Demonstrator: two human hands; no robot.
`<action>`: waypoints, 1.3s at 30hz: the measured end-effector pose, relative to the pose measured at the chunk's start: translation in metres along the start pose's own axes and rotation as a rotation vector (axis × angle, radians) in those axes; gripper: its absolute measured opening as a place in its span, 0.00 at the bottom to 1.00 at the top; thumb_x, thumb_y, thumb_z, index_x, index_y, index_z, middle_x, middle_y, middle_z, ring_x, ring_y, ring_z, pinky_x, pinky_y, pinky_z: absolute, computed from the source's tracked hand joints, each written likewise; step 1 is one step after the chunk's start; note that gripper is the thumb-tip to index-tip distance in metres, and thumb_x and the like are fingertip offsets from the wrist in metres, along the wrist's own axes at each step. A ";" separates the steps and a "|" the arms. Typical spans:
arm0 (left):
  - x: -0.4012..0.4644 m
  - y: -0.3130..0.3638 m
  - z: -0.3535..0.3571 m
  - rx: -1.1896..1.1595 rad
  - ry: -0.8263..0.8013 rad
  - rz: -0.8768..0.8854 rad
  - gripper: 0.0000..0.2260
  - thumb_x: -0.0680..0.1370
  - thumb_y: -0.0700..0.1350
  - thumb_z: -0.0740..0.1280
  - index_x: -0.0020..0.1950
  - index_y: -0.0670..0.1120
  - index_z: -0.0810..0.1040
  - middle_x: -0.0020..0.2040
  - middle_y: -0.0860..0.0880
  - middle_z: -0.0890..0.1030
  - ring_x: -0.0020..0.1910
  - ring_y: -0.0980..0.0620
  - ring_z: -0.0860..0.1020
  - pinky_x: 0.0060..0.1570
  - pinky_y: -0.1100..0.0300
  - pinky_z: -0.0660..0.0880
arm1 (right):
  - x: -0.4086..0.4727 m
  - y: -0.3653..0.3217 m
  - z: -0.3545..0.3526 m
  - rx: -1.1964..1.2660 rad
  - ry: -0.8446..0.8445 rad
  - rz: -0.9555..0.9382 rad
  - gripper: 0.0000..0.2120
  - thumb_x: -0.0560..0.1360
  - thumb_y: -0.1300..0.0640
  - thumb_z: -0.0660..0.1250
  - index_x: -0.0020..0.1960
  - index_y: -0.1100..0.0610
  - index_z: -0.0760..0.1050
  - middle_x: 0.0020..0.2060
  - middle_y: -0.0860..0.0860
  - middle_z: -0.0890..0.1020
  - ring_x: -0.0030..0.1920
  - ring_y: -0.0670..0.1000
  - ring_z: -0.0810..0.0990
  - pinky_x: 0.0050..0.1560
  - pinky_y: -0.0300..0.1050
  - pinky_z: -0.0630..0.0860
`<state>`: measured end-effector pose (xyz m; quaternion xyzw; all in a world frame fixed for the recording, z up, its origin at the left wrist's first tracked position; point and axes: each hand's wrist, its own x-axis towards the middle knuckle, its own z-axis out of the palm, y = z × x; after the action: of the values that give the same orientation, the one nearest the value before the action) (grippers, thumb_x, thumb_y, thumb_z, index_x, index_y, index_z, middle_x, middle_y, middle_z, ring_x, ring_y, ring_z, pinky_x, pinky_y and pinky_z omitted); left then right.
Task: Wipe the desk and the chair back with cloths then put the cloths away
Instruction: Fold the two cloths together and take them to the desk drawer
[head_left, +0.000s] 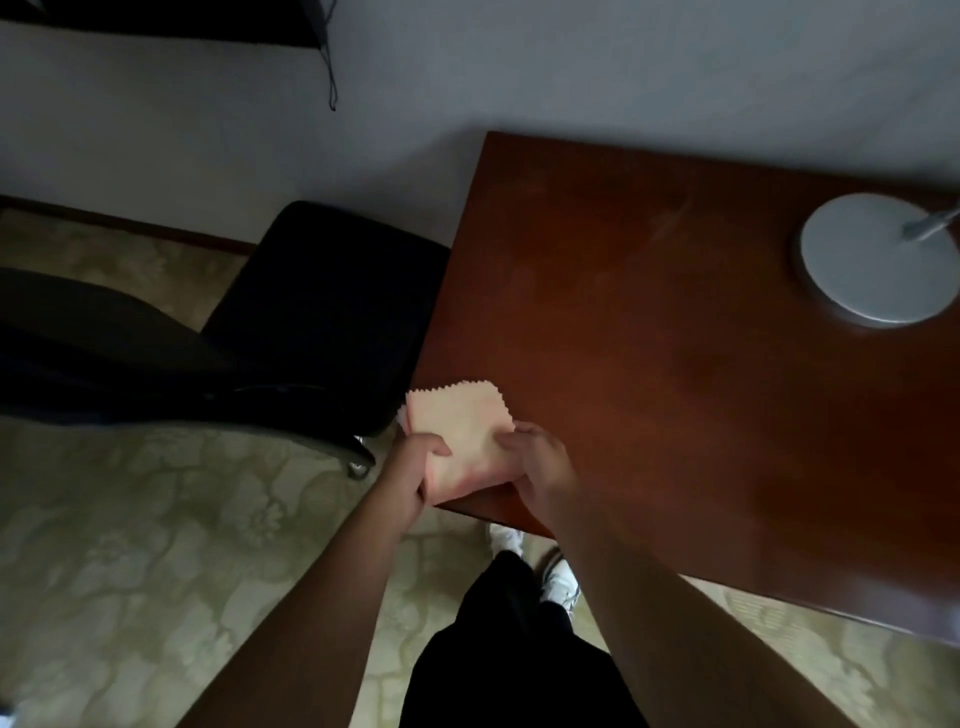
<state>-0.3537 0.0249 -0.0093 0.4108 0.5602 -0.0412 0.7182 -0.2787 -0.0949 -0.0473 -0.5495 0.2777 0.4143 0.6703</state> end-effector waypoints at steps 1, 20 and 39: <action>-0.001 -0.008 -0.007 0.019 0.009 0.010 0.27 0.54 0.38 0.67 0.53 0.48 0.81 0.51 0.42 0.85 0.50 0.38 0.82 0.53 0.38 0.79 | -0.009 0.008 -0.001 0.017 0.023 0.002 0.09 0.71 0.73 0.66 0.46 0.61 0.76 0.42 0.57 0.80 0.42 0.55 0.79 0.41 0.45 0.75; -0.050 -0.011 -0.007 0.299 -0.202 0.078 0.16 0.68 0.33 0.66 0.52 0.45 0.80 0.51 0.42 0.83 0.50 0.40 0.81 0.46 0.49 0.80 | -0.088 0.017 -0.042 -0.247 0.161 -0.131 0.11 0.72 0.68 0.67 0.53 0.58 0.78 0.45 0.58 0.79 0.42 0.55 0.79 0.42 0.49 0.80; -0.073 -0.080 -0.029 0.436 -0.170 0.082 0.25 0.57 0.42 0.67 0.54 0.45 0.80 0.50 0.43 0.84 0.51 0.39 0.82 0.52 0.37 0.79 | -0.042 0.096 -0.103 0.022 0.459 0.142 0.13 0.79 0.59 0.60 0.62 0.59 0.71 0.52 0.55 0.73 0.50 0.56 0.75 0.42 0.50 0.77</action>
<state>-0.4450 -0.0387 0.0072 0.5737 0.4582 -0.1664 0.6582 -0.3736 -0.2001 -0.0864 -0.6009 0.4651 0.3214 0.5650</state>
